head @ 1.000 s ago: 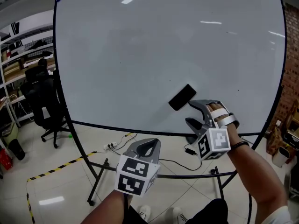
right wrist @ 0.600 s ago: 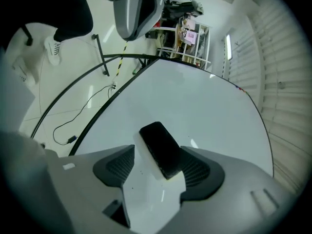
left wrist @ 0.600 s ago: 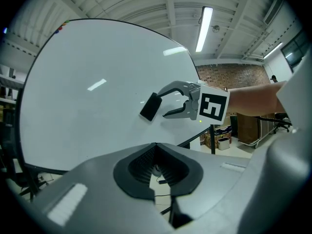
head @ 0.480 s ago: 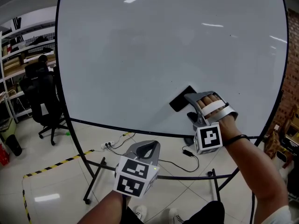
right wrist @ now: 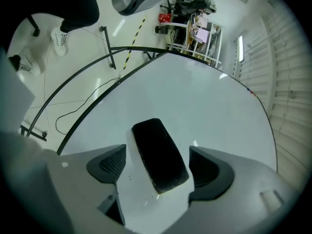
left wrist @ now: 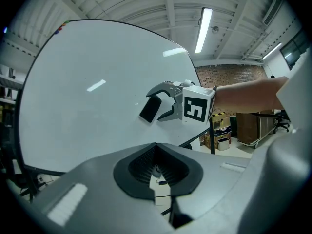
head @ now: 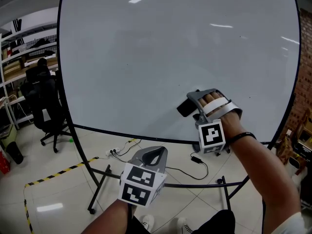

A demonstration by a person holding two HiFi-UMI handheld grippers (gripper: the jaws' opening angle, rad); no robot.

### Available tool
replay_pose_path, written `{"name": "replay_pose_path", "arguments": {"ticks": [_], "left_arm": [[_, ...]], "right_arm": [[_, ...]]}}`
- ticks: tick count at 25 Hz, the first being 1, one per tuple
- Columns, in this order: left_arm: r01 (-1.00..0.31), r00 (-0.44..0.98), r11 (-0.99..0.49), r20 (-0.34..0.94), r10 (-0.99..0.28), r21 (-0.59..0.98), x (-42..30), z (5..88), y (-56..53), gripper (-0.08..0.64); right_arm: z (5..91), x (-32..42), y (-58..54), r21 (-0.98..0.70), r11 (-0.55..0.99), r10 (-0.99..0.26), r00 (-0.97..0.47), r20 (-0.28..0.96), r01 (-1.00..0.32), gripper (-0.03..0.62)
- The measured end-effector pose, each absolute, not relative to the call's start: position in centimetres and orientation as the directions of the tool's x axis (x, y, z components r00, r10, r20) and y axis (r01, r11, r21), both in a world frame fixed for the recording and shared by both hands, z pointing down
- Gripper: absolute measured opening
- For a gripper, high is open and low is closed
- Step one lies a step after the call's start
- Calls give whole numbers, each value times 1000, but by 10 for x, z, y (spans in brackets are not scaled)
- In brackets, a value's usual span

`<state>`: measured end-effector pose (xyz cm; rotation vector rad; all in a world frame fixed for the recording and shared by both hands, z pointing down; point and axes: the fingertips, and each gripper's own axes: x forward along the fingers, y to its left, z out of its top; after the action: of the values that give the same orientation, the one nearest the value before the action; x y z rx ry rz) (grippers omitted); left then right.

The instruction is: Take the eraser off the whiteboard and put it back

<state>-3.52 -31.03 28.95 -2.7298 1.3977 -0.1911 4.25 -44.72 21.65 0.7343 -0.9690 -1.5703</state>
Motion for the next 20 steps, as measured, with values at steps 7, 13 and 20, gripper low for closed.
{"name": "replay_pose_path", "arguments": {"ticks": [7, 13, 20], "left_arm": [[-800, 582, -588, 80, -809, -118, -36, 291, -309, 17], [-800, 582, -588, 85, -809, -119, -37, 293, -309, 17], [-800, 584, -590, 84, -807, -110, -36, 292, -309, 17]], "right_arm": [[220, 42, -464, 871, -38, -984, -170, 52, 491, 403], [223, 38, -467, 845, -49, -987, -157, 42, 533, 403], [220, 39, -464, 835, -62, -989, -144, 21, 546, 289]]}}
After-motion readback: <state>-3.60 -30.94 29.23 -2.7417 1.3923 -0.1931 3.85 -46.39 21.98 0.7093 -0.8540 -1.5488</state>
